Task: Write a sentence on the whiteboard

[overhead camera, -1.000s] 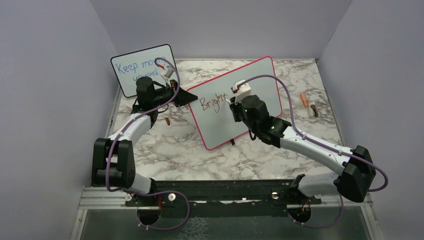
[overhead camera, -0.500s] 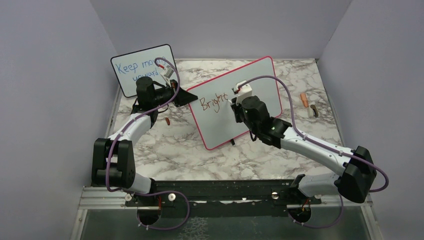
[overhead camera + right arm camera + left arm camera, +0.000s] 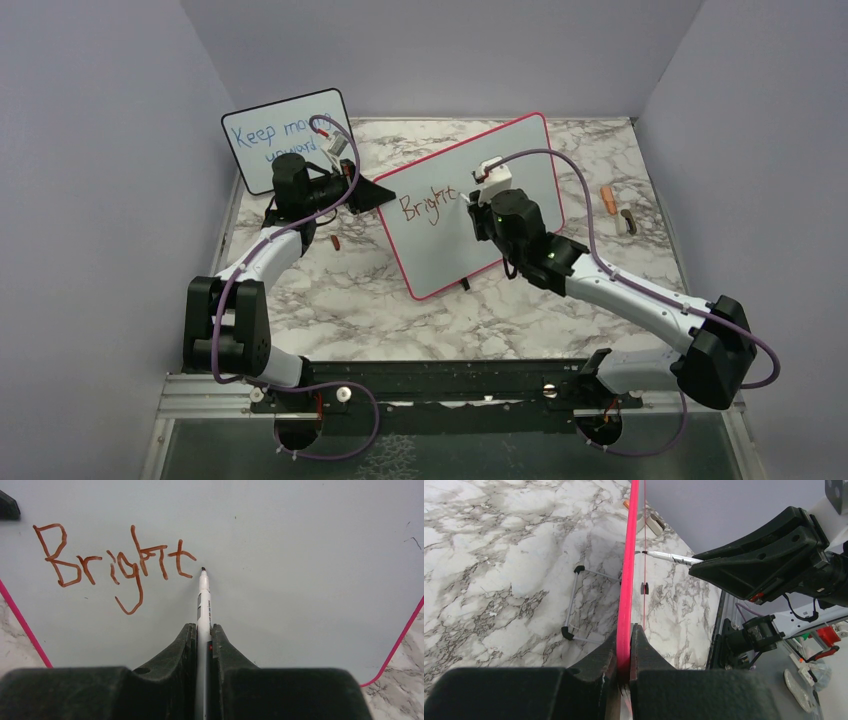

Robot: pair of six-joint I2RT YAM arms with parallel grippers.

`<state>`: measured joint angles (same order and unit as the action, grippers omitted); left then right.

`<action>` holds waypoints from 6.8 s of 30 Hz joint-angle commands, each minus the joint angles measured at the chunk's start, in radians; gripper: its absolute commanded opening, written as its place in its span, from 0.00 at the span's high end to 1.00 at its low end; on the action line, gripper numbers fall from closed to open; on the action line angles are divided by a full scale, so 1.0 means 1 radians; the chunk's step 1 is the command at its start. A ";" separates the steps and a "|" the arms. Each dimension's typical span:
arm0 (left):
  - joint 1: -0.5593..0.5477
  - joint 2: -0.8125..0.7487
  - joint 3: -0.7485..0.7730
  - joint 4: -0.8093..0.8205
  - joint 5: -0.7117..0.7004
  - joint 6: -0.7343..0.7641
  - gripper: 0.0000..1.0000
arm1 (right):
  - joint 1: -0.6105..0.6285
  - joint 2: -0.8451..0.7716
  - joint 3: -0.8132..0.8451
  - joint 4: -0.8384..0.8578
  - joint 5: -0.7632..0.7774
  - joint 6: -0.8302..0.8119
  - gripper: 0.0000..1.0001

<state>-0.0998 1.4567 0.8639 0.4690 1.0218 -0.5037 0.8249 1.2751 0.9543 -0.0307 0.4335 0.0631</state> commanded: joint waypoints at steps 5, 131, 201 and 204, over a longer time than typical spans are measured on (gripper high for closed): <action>-0.018 0.042 -0.012 -0.098 -0.032 0.083 1.00 | -0.013 -0.010 0.010 0.065 -0.040 0.010 0.99; -0.017 0.047 -0.006 -0.112 -0.031 0.092 1.00 | -0.083 -0.002 0.051 0.072 -0.081 -0.040 0.99; -0.018 0.046 -0.002 -0.124 -0.030 0.100 1.00 | -0.111 0.020 0.016 0.105 -0.047 -0.020 0.99; -0.018 0.046 -0.002 -0.125 -0.031 0.102 1.00 | -0.115 0.020 0.018 0.105 -0.047 -0.019 0.99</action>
<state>-0.0994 1.4605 0.8753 0.4442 1.0271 -0.4889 0.7238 1.2758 0.9463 0.0414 0.3717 0.0513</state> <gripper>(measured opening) 0.084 0.163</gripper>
